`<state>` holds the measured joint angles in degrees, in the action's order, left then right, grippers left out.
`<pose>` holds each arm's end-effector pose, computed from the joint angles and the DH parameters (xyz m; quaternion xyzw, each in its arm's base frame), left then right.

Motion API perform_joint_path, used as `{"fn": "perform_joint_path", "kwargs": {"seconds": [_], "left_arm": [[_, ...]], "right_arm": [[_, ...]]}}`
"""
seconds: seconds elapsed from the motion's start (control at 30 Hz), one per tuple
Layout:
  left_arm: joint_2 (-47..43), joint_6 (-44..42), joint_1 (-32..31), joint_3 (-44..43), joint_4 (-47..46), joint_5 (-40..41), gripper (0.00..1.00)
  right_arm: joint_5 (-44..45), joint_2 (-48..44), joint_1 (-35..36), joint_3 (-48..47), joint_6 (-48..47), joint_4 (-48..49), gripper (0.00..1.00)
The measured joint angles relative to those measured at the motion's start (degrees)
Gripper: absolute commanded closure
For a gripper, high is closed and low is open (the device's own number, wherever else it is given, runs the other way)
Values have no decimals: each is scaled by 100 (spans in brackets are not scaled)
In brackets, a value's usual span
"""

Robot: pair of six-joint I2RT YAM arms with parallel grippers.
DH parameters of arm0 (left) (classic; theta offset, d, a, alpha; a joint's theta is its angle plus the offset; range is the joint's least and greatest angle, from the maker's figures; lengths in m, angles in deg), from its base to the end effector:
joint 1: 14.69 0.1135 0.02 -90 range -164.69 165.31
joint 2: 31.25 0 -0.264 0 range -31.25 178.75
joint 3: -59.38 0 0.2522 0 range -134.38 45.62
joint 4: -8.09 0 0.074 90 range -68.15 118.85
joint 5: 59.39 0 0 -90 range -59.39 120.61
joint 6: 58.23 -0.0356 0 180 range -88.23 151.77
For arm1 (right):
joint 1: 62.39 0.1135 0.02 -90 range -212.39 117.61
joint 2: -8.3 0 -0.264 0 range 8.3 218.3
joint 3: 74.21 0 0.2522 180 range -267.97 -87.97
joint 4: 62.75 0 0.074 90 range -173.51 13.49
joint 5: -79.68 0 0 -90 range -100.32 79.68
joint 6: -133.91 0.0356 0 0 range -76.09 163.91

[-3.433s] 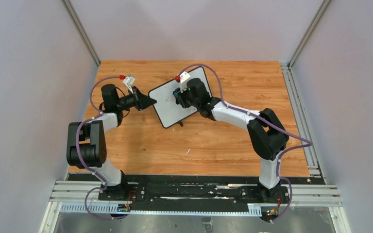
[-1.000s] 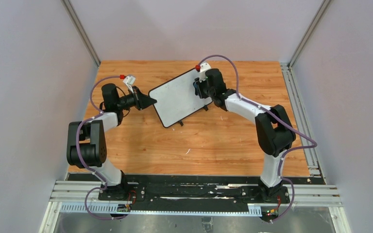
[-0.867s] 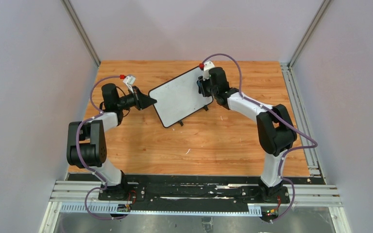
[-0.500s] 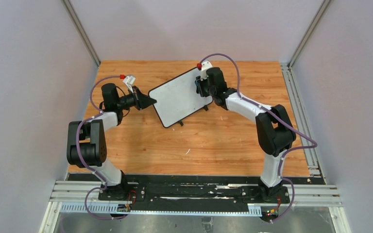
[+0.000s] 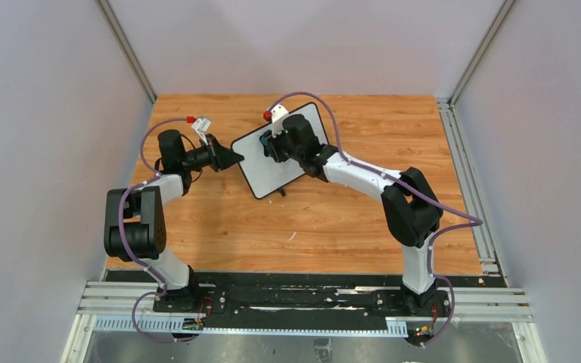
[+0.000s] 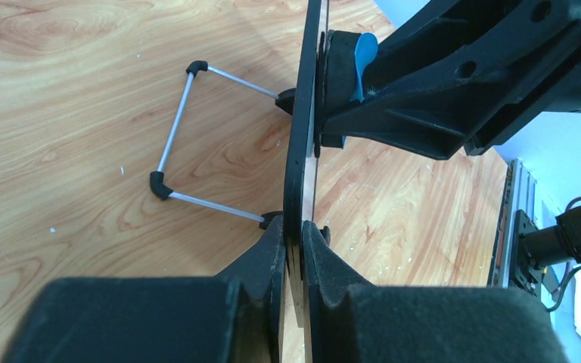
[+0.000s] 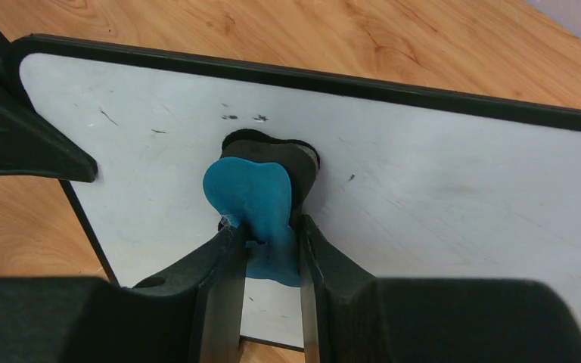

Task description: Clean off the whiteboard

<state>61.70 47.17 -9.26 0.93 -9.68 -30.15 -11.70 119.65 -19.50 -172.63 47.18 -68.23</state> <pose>0.3304 0.0002 0.2080 0.1717 0.7354 -0.4490 0.4776 0.3408 0.3177 0.2683 -0.2815 0.7607 0.2383 0.5342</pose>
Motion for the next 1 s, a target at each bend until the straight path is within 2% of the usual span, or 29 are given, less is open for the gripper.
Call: {"fn": "perform_joint_path", "kwargs": {"seconds": [0.4,0.73,1.0], "left_arm": [[7,-15,0,-20,52,48,100],[11,-15,0,-37,74,39,100],[11,-35,0,-37,79,4,100]], "right_arm": [[-297,179,-166,-267,7,-188,100],[-179,-238,-1235,566,11,-42,100],[249,-649,-1403,1161,2,-66,99]]}}
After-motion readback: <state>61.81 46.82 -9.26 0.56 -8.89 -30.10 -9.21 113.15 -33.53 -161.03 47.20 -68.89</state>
